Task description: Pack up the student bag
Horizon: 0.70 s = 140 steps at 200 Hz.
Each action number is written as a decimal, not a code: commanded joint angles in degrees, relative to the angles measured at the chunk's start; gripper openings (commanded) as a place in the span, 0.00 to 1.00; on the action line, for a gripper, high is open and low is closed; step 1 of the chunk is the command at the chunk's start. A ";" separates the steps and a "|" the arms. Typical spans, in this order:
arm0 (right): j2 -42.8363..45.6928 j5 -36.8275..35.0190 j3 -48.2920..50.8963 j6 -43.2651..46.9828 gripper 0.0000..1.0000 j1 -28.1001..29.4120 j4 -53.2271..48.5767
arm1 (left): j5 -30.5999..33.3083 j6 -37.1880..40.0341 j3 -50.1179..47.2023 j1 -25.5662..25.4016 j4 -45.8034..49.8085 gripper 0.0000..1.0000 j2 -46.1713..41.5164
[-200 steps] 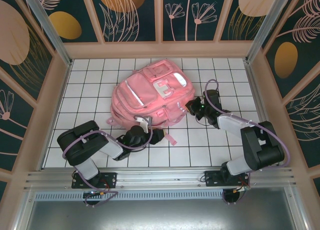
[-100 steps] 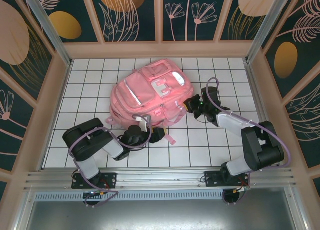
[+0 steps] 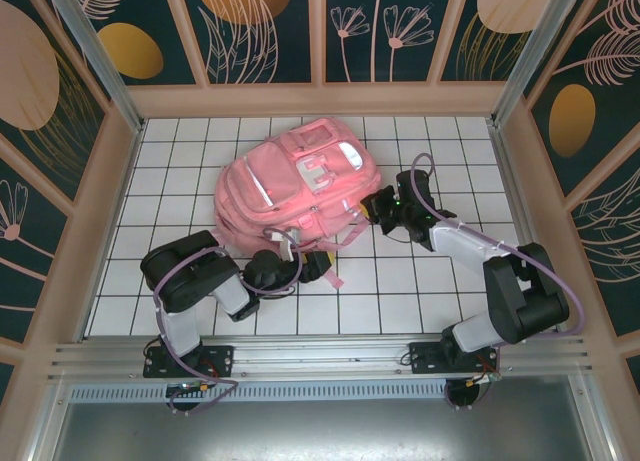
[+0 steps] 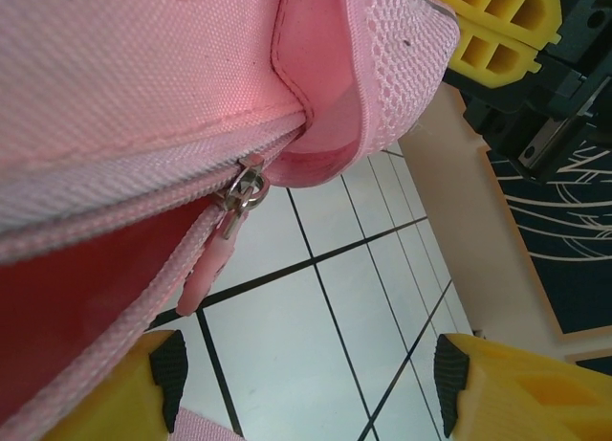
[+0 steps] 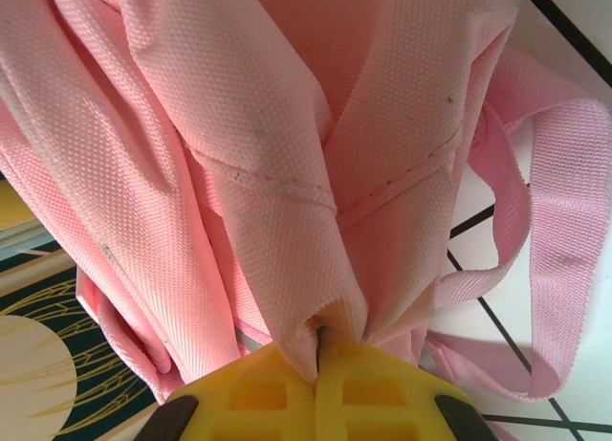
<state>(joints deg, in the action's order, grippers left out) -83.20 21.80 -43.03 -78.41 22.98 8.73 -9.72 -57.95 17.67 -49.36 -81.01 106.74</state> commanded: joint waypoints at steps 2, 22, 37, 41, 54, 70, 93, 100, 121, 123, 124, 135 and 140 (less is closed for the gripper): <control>2.87 1.09 -3.88 -2.91 0.00 1.22 3.75 | 1.11 -2.42 0.60 0.41 -3.32 0.71 0.43; 3.07 0.92 -4.08 -3.72 0.00 1.82 4.06 | 1.42 -2.93 1.29 0.50 -3.22 0.70 1.22; 3.29 0.61 -4.41 -4.15 0.00 2.07 3.84 | 2.19 -3.60 1.40 0.69 -3.32 0.71 1.84; 3.33 0.61 -4.45 -4.32 0.00 2.15 3.84 | 2.44 -3.85 1.40 0.67 -3.41 0.71 2.09; 3.53 0.70 -4.58 -4.86 0.00 2.32 4.10 | 3.05 -4.42 1.40 0.90 -4.05 0.71 2.73; 3.98 0.36 -4.87 -5.20 0.00 2.67 3.67 | 3.71 -4.89 1.74 1.11 -4.64 0.70 3.45; 4.62 -0.18 -4.96 -5.47 0.00 3.18 3.48 | 6.11 -4.72 1.93 1.37 -5.36 0.70 3.44; 4.78 -0.10 -4.96 -5.60 0.00 3.32 3.64 | 6.51 -4.57 2.09 1.38 -5.70 0.70 3.48; 4.99 -0.17 -4.88 -5.79 0.00 3.58 3.74 | 6.41 -4.27 3.19 1.62 -6.62 0.69 3.64; 4.98 -0.18 -4.88 -5.83 0.00 3.56 3.79 | 6.27 -4.27 3.34 1.66 -6.73 0.69 3.69; 4.98 -0.18 -4.83 -5.85 0.00 3.56 3.81 | 6.24 -4.27 3.43 1.69 -6.80 0.68 3.72; 5.02 -0.18 -4.76 -5.85 0.00 3.70 4.06 | 5.52 -4.45 4.09 1.71 -7.84 0.67 4.15; 5.04 -0.18 -4.73 -5.83 0.00 3.76 4.02 | 5.10 -4.52 4.35 1.74 -8.28 0.66 4.31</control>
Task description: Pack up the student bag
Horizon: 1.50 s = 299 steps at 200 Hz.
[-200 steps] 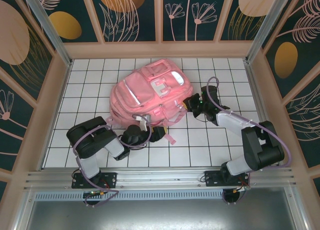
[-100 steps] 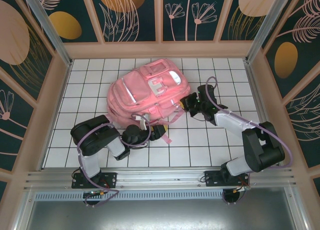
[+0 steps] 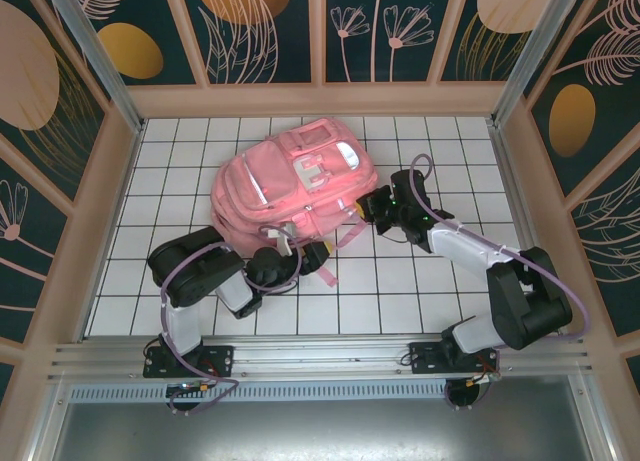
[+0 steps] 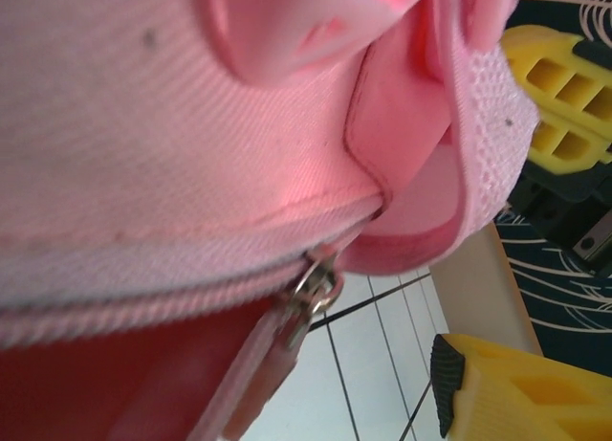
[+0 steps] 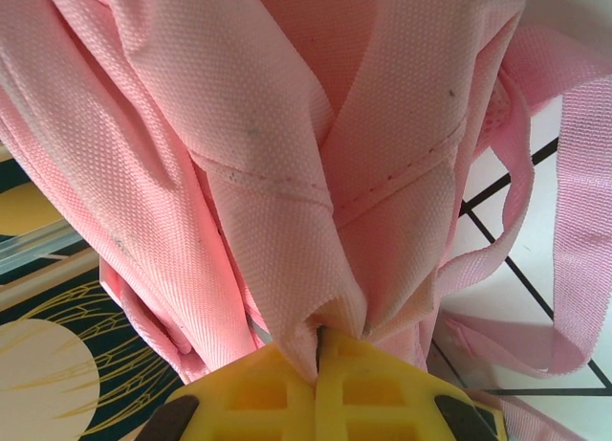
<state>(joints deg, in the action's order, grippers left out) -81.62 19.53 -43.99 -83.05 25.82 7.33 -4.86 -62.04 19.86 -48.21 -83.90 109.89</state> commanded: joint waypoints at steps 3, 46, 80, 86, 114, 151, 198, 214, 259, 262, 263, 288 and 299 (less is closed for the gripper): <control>3.45 2.02 -3.74 -1.24 0.00 0.88 5.46 | 0.06 -0.52 2.20 0.57 -5.64 0.66 1.23; 3.48 1.70 -3.51 -1.42 0.00 0.82 5.77 | 0.20 -2.22 0.88 1.11 -7.65 0.56 3.08; 3.51 1.30 -3.25 -0.90 0.00 0.81 5.68 | -0.63 -3.53 -1.46 2.15 -12.08 0.37 5.38; 3.49 1.17 -3.18 -0.64 0.00 0.85 5.52 | -1.05 -3.53 -1.57 2.24 -12.30 0.33 5.56; 3.24 0.70 -2.87 0.27 0.00 0.56 4.91 | -3.69 -1.49 -1.51 2.48 -10.80 0.20 4.60; 2.38 -0.31 -2.96 3.45 0.00 -0.56 2.34 | -4.47 5.25 -2.48 2.38 -4.10 0.01 -0.82; 0.40 -1.64 -3.90 8.03 0.00 -1.34 -0.94 | -4.19 9.67 -2.02 2.40 3.29 0.00 -5.23; -0.11 -3.28 -5.33 10.76 0.00 -1.93 -4.35 | -3.47 10.96 -2.02 2.40 7.61 0.00 -7.28; -1.00 -5.97 -6.26 16.43 0.00 -5.00 -8.56 | -1.59 17.03 0.78 2.33 28.86 0.00 -14.54; -1.08 -5.99 -6.32 16.61 0.00 -5.12 -8.65 | -1.23 17.33 1.02 2.33 30.20 0.00 -14.99; -1.17 -6.04 -6.30 16.74 0.00 -5.19 -8.69 | -1.17 17.49 1.13 2.33 30.77 0.00 -15.15; -2.70 -5.99 -7.14 18.98 0.00 -6.04 -9.49 | 1.21 20.53 2.58 2.38 40.40 0.00 -18.54; -3.29 -6.21 -7.47 19.82 0.00 -6.21 -9.78 | 1.60 21.95 3.45 2.33 44.35 0.00 -19.43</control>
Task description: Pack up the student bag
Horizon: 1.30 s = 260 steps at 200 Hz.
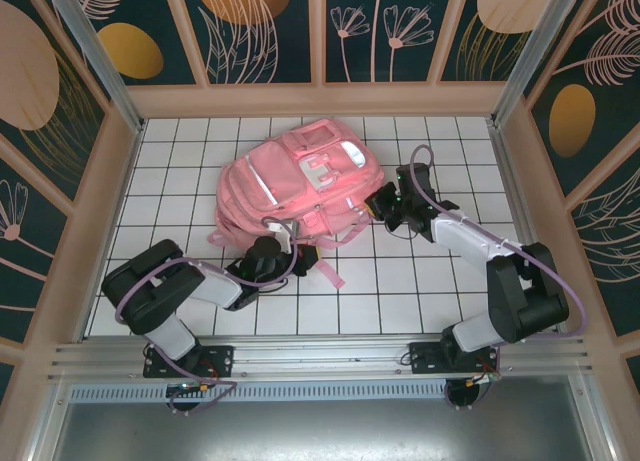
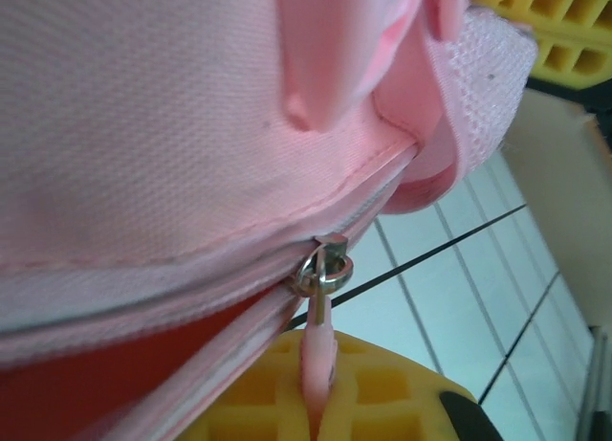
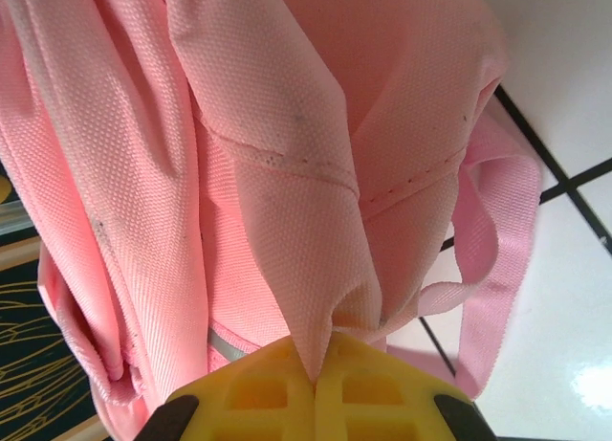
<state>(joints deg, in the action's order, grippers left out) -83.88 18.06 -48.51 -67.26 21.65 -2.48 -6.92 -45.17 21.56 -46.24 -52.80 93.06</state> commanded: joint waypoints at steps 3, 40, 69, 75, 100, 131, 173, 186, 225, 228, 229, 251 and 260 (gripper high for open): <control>-1.21 -4.85 -3.13 4.24 0.00 -1.99 -0.08 | 3.74 5.31 1.87 0.36 14.19 0.00 -2.88; -3.21 -9.29 -6.62 8.42 0.00 -3.29 -5.08 | 4.58 7.23 2.78 0.41 23.83 0.00 -6.06; -5.82 -11.76 -9.28 11.11 0.00 -4.76 -8.40 | 6.11 7.88 1.79 0.36 29.63 0.00 -10.36; -6.21 -12.11 -9.61 11.48 0.00 -4.81 -8.52 | 6.06 7.98 1.64 0.37 30.46 0.00 -11.17; -7.09 -14.13 -9.94 12.79 0.00 -4.81 -8.42 | 6.20 7.65 1.72 0.39 34.07 0.00 -14.17; -7.15 -18.67 -10.91 16.17 0.00 -5.40 -10.26 | 8.46 7.79 2.41 0.37 40.09 0.00 -17.79; -7.66 -20.44 -13.01 21.60 0.33 -6.38 -12.28 | 10.36 8.28 4.61 0.37 45.85 0.00 -20.49; -6.67 -19.21 -12.93 22.02 0.55 -6.04 -12.70 | 9.53 8.60 4.82 0.36 45.84 0.00 -20.71; 1.37 -12.06 -8.50 17.43 0.58 -0.45 -12.60 | 6.11 9.56 4.72 0.36 44.10 0.00 -20.71; 2.15 -11.47 -7.65 16.32 0.57 0.22 -12.25 | 5.71 9.57 4.72 0.36 43.88 0.00 -20.58; 2.32 -11.30 -7.43 15.95 0.57 0.40 -12.05 | 5.61 9.53 4.72 0.36 43.77 0.00 -20.56; 6.53 -6.74 -0.05 8.29 0.54 5.70 -6.08 | 2.21 9.13 5.02 0.28 41.34 0.00 -19.00; 7.37 -6.77 2.71 5.33 0.53 7.75 -4.29 | 1.40 8.68 5.45 0.19 40.82 0.00 -18.62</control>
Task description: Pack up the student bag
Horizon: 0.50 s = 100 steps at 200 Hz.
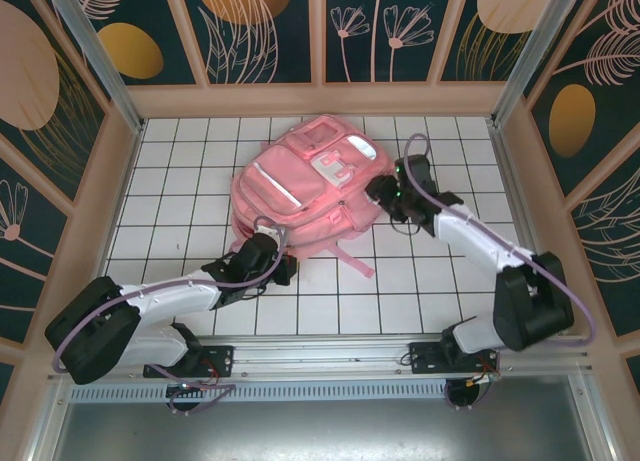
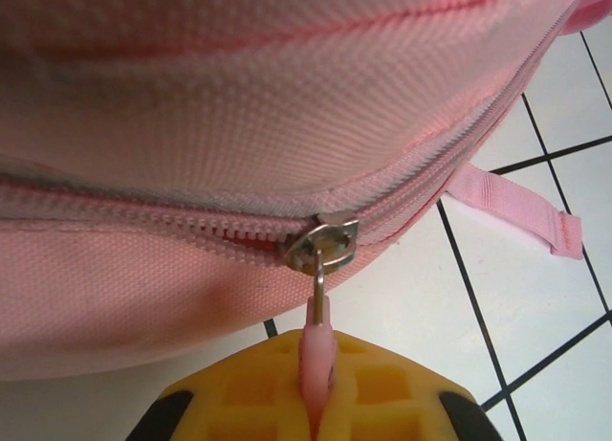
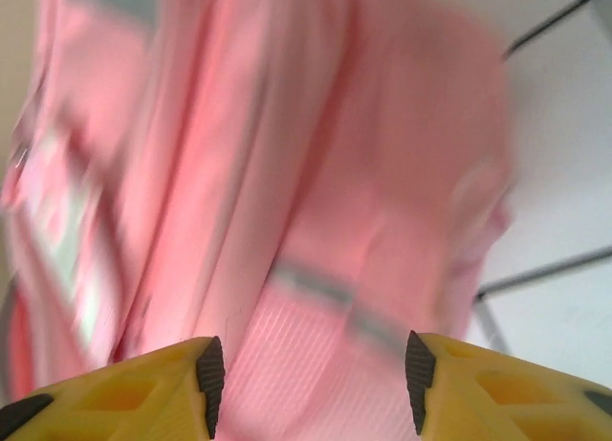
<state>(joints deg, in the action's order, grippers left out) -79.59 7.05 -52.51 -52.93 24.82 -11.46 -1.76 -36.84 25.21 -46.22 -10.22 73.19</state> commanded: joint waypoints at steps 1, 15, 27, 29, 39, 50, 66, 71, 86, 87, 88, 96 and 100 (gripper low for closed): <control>3.15 4.27 6.98 -9.24 0.53 4.73 5.05 | -3.86 0.32 1.87 0.17 -1.83 0.00 1.25; 3.33 4.92 10.42 -11.92 0.54 6.20 7.96 | -4.66 0.10 2.97 -0.41 -2.18 0.00 1.58; 3.06 5.39 12.52 -13.50 0.56 7.17 9.52 | -4.65 0.64 4.50 -1.44 -1.40 0.00 1.70; 3.07 5.35 12.83 -13.69 0.56 7.35 9.81 | -4.79 0.74 4.80 -1.65 -1.32 0.00 1.76; 3.18 4.96 14.32 -14.62 0.57 7.69 11.15 | -5.02 1.27 6.15 -3.05 -1.07 0.00 2.18; 3.31 5.21 16.51 -15.72 0.57 7.88 14.39 | -4.92 1.82 7.53 -4.76 -1.03 0.00 2.95; 2.76 7.74 19.92 -17.25 0.57 7.49 22.54 | -5.83 2.19 9.61 -6.72 -1.30 0.00 5.27; 2.37 8.16 20.46 -17.53 0.57 7.43 24.26 | -5.99 2.25 10.31 -7.24 -1.34 0.00 6.09; 0.94 8.63 20.86 -17.65 0.57 7.35 27.01 | -6.44 2.23 12.04 -8.40 -1.38 0.00 8.56; 0.80 8.66 20.87 -17.69 0.57 7.35 27.06 | -6.47 2.22 12.09 -8.43 -1.47 0.00 8.64; 0.73 8.67 20.87 -17.71 0.57 7.35 27.13 | -6.53 2.17 12.21 -8.48 -1.51 0.00 8.77; -0.07 8.74 21.02 -18.12 0.57 7.26 27.64 | -7.08 2.05 12.90 -8.92 -1.86 0.00 9.55; -0.41 8.85 21.18 -18.17 0.56 7.18 28.20 | -7.30 2.04 13.16 -9.06 -2.05 0.00 9.87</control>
<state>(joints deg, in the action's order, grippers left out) -78.02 13.85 -32.12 -68.60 32.14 7.75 -5.96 -36.16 35.38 -53.76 -9.85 81.08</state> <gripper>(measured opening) 0.571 0.053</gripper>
